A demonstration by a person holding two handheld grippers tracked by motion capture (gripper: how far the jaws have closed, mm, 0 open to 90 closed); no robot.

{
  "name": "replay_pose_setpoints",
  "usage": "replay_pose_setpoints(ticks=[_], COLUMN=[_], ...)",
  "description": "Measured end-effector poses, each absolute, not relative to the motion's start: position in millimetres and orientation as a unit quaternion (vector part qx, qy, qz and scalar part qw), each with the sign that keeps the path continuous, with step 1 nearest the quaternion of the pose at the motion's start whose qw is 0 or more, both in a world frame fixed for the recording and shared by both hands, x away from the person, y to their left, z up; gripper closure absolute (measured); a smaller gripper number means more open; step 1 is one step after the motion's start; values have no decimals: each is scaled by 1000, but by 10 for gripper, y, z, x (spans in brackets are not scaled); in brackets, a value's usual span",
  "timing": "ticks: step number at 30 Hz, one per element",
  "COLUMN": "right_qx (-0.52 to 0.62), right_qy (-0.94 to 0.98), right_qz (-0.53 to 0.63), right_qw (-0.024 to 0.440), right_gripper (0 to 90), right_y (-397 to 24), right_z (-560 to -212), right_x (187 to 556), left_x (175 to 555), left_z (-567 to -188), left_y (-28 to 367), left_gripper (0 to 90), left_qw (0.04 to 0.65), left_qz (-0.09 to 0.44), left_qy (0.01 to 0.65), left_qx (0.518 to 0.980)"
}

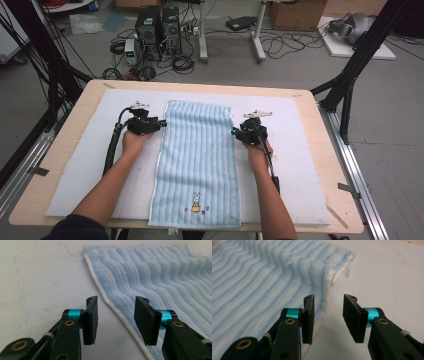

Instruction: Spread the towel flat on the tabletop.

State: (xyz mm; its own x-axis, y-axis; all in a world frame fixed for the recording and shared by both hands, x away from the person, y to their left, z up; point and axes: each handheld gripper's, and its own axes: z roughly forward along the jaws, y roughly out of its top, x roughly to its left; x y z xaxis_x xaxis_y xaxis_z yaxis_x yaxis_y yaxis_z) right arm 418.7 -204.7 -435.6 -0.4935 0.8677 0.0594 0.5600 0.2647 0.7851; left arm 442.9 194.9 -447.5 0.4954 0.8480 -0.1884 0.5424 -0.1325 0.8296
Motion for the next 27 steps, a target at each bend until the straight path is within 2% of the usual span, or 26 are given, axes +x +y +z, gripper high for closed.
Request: replay_pose_setpoints(ticks=[5, 9, 13, 18, 22, 27], right_qx=[449, 428, 410, 394, 380, 361], right_qy=[783, 785, 793, 803, 816, 825], right_qz=[392, 409, 413, 416, 411, 413], right_qw=[177, 183, 179, 164, 148, 138], right_gripper=[592, 624, 643, 673, 679, 675], right_y=[-2081, -2041, -2014, -1997, -1956, -1920], right_z=[-4279, -4215, -4216, -4273, -4355, -4395], right_x=[3927, 3654, 3371, 3067, 2872, 2710], left_x=[4147, 3881, 3579, 3283, 3054, 2879], left_z=[-4397, -4368, -4347, -4399, -4433, -4462], left_y=[1946, 1937, 1944, 1936, 1924, 1895], left_gripper=[523, 529, 615, 653, 770, 769], left_qw=[470, 475, 488, 492, 495, 492], left_qz=[165, 165, 164, 151, 136, 119], left_qy=[445, 428, 407, 394, 376, 364], left_qx=[744, 751, 755, 761, 771, 782])
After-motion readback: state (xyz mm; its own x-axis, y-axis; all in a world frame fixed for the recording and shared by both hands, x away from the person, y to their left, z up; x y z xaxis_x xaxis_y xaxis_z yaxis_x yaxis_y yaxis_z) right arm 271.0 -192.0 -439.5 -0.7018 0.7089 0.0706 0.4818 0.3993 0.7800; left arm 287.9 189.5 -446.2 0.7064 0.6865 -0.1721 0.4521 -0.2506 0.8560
